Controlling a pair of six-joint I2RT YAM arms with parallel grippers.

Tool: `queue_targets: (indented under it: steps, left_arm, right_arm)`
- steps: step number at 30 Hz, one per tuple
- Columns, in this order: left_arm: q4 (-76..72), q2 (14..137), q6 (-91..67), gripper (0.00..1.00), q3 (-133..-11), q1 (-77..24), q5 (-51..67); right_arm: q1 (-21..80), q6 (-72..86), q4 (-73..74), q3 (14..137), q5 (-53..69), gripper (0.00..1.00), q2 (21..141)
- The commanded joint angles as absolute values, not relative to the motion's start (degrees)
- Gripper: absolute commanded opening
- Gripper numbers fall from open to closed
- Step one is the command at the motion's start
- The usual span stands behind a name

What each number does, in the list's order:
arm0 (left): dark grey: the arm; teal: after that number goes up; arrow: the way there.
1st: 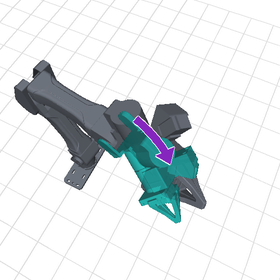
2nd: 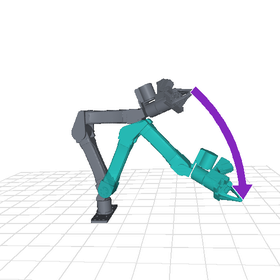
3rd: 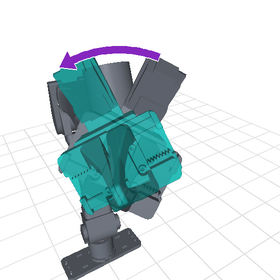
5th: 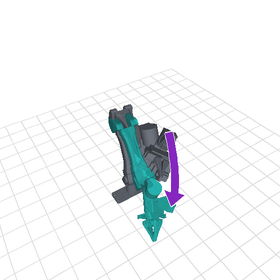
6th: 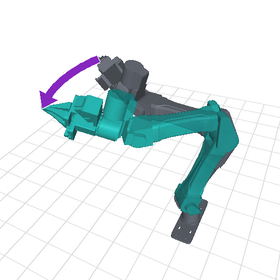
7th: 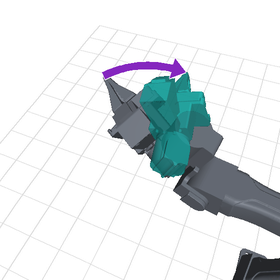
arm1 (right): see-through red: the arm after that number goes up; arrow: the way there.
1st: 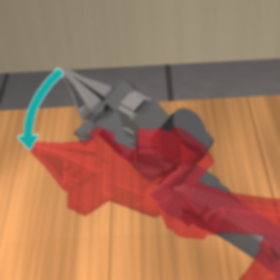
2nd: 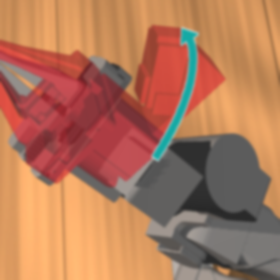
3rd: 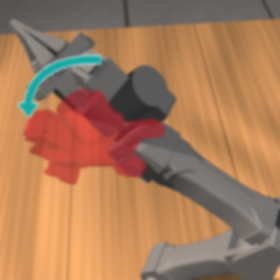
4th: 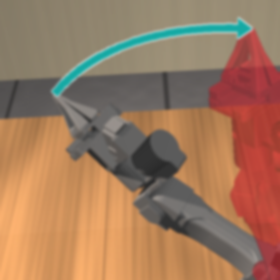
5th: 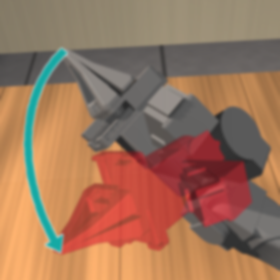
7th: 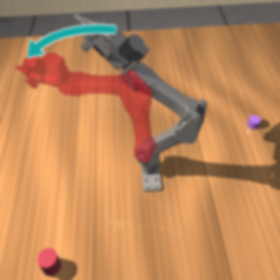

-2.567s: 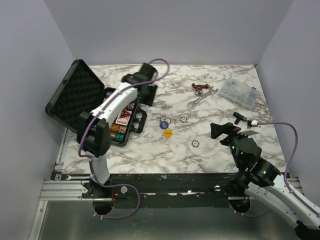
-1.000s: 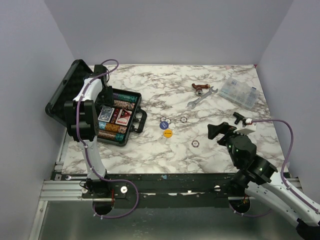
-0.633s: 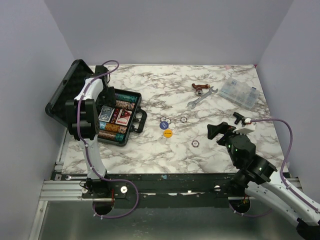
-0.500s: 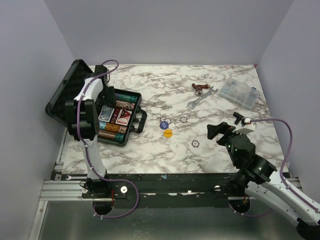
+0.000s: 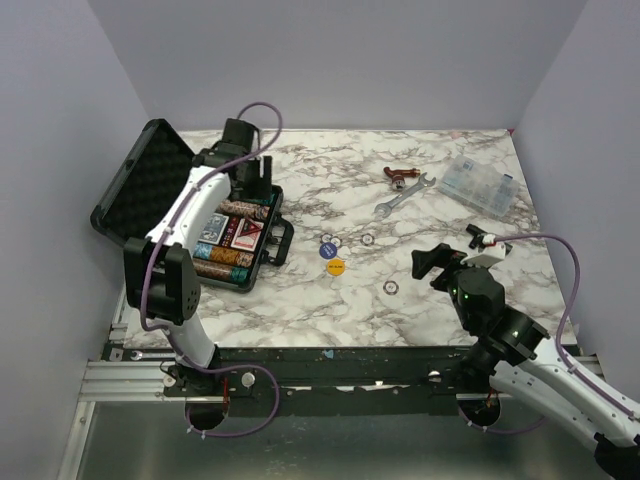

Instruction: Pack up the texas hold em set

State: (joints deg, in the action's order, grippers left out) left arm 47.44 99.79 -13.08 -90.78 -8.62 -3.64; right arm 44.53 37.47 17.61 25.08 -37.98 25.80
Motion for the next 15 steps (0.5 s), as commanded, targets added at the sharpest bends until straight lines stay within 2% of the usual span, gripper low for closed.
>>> queue_targets:
  steps: [1,3,6,15]
  left_arm:
    - [44.2,98.5,-12.1,0.74,-87.1,-18.8,3.3]
    - [41.8,98.2,-13.1,0.77,-84.7,-22.8,7.1]
    - [40.5,100.0,-15.8,0.78,-83.3,-28.3,11.6]
    - [40.2,108.4,-28.7,0.79,-82.9,-36.5,4.9]
  right_arm:
    - [44.5,37.7,16.7,25.9,-38.0,1.00,26.9]
    - [44.4,37.8,16.7,25.9,-37.9,1.00,27.0]
    - [44.5,37.9,16.7,25.9,-38.1,1.00,27.0]
    - [44.5,38.2,17.0,26.0,-38.2,1.00,27.3]
